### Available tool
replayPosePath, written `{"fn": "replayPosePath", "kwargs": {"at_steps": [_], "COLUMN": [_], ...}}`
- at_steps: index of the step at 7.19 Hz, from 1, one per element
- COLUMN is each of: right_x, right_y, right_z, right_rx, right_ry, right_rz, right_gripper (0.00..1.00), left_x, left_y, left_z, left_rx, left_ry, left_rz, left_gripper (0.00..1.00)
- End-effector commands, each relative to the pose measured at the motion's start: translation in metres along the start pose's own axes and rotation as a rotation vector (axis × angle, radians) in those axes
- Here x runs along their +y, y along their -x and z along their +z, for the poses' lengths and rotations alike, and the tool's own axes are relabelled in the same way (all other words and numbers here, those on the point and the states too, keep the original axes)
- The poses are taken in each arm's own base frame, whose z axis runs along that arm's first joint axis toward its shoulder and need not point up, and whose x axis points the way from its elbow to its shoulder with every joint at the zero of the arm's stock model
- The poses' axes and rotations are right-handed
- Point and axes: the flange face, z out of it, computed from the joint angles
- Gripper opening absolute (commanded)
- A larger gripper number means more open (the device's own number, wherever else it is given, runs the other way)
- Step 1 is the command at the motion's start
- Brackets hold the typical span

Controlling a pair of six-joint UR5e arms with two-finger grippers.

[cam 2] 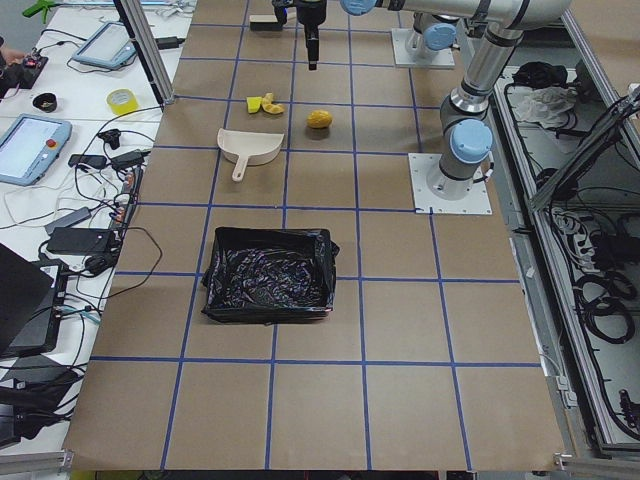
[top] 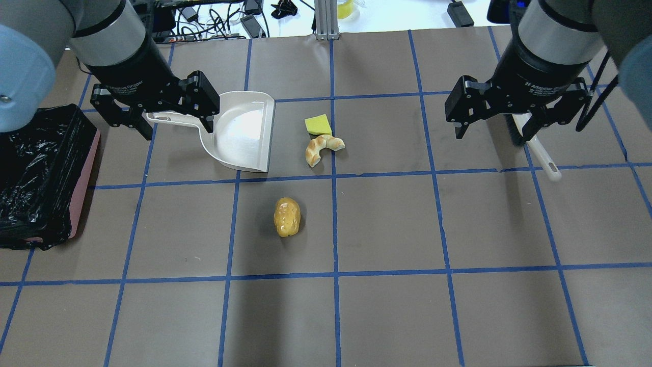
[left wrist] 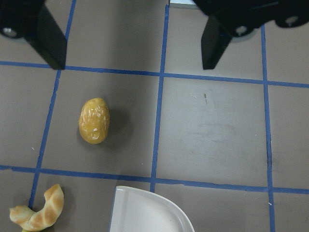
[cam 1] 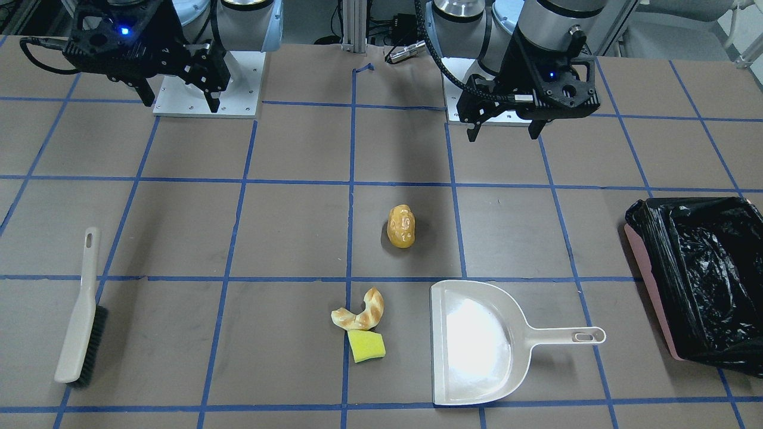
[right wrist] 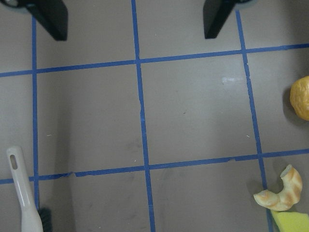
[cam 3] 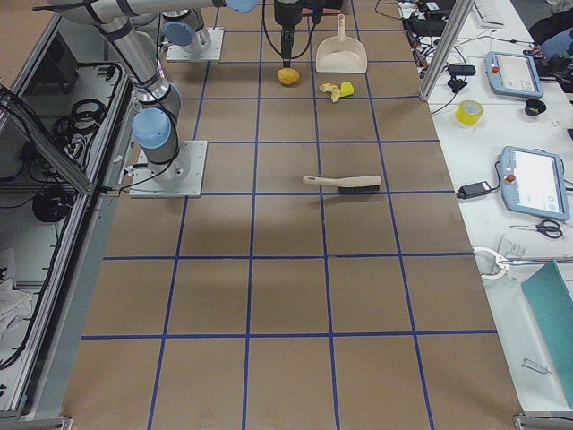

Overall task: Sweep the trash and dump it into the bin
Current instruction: 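Lower the left gripper to the dustpan handle while the right reaches the brush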

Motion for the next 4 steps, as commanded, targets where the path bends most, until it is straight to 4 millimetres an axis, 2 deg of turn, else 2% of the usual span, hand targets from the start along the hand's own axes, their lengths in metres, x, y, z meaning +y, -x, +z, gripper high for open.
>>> {"fn": "replayPosePath", "kwargs": {"at_steps": [1, 2, 3, 4], "right_x": [0.000, -0.001, -0.005, -0.008], "right_y": [-0.001, -0.002, -0.002, -0.006], "right_z": [0.000, 0.004, 0.008, 0.008], "right_rx": [0.006, 0.009, 0.005, 0.012], "right_ry": [0.002, 0.017, 0.025, 0.015], "right_rz": [-0.009, -0.006, -0.002, 0.001], "right_gripper": [1.00, 1.00, 1.00, 1.00], "left_x": [-0.001, -0.004, -0.019, -0.038], "left_y": [0.001, 0.003, 0.032, 0.072], "left_z": [0.002, 0.004, 0.009, 0.022], "left_rx": [-0.002, -0.005, 0.010, 0.017], "left_ry": [0.004, 0.007, 0.016, 0.037], "left_rz": [0.013, 0.101, 0.195, 0.314], "left_gripper": [1.00, 1.00, 1.00, 1.00]}}
